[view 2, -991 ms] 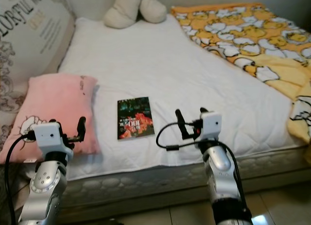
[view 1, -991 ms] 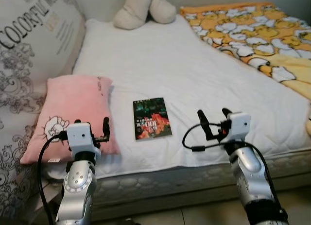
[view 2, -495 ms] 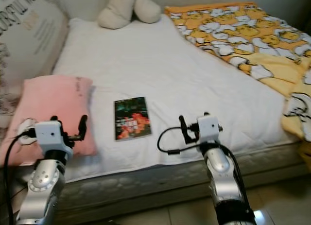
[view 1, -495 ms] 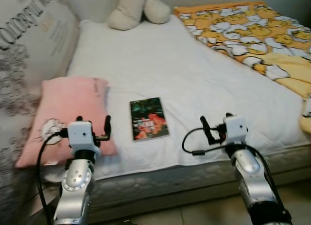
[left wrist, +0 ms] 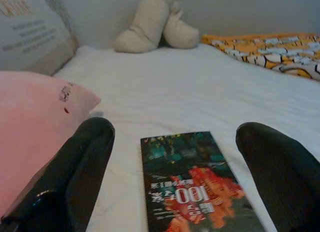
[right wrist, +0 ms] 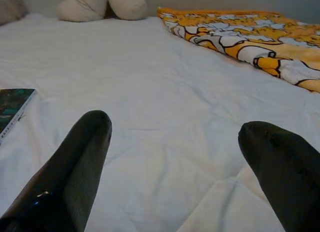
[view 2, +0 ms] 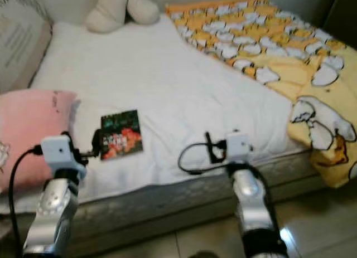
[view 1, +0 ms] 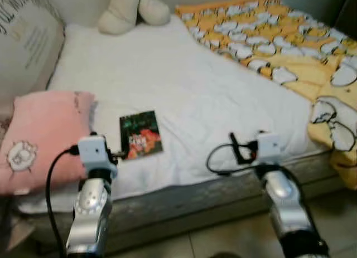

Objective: Clean up the room

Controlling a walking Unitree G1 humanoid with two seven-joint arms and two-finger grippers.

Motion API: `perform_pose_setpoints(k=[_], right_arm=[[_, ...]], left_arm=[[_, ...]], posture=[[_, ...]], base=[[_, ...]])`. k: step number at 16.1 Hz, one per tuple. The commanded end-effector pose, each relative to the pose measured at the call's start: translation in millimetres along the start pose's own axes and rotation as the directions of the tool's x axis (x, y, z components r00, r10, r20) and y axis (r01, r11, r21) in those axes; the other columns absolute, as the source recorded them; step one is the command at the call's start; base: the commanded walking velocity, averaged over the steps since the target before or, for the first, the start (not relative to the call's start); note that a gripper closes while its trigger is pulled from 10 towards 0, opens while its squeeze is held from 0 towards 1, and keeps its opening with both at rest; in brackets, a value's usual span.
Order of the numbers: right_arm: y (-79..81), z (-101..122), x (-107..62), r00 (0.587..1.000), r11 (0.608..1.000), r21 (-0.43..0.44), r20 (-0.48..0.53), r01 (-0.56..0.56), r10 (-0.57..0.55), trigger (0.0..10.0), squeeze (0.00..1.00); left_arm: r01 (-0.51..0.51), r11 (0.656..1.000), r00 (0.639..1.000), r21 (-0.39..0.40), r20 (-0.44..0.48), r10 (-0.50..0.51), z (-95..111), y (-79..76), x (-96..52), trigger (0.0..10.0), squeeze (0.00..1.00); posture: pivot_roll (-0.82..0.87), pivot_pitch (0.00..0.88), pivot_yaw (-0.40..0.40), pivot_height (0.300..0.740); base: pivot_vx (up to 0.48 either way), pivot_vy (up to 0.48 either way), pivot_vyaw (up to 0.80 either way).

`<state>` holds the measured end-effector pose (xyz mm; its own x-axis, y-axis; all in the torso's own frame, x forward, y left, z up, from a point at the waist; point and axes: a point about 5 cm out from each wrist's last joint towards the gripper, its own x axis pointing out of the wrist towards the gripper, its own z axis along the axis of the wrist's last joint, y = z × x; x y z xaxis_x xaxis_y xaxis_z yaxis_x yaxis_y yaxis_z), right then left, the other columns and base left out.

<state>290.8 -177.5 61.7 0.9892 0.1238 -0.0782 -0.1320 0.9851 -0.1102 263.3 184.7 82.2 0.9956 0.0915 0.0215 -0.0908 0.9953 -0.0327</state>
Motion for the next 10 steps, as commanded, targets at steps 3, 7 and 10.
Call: perform_pose_setpoints(k=[3,7,10], right_arm=[[-9.6,3.2,1.9,1.0,1.0,-0.008,0.001,0.017,-0.017,10.0,0.0],[-8.6,4.4,2.5,1.0,1.0,-0.015,0.01,0.013,-0.013,10.0,0.0],[-9.0,3.3,1.9,1.0,0.999,-0.025,0.008,0.021,-0.02,10.0,0.0]], left_arm=[[0.019,1.0,1.0,0.0,-0.01,-0.019,0.4,-4.9,5.2,10.0,0.0],[0.028,1.0,1.0,0.005,-0.014,-0.028,0.8,-4.9,10.5,10.0,0.0],[0.03,1.0,0.999,0.0,-0.015,-0.03,1.1,-7.3,11.9,10.0,0.0]], posture=[[-0.13,0.0,0.1,0.74],[-0.14,0.0,0.107,0.74],[-0.14,0.0,0.11,0.74]], base=[[0.082,-0.424,0.0],[0.309,-0.364,0.0],[0.35,-0.324,0.0]])
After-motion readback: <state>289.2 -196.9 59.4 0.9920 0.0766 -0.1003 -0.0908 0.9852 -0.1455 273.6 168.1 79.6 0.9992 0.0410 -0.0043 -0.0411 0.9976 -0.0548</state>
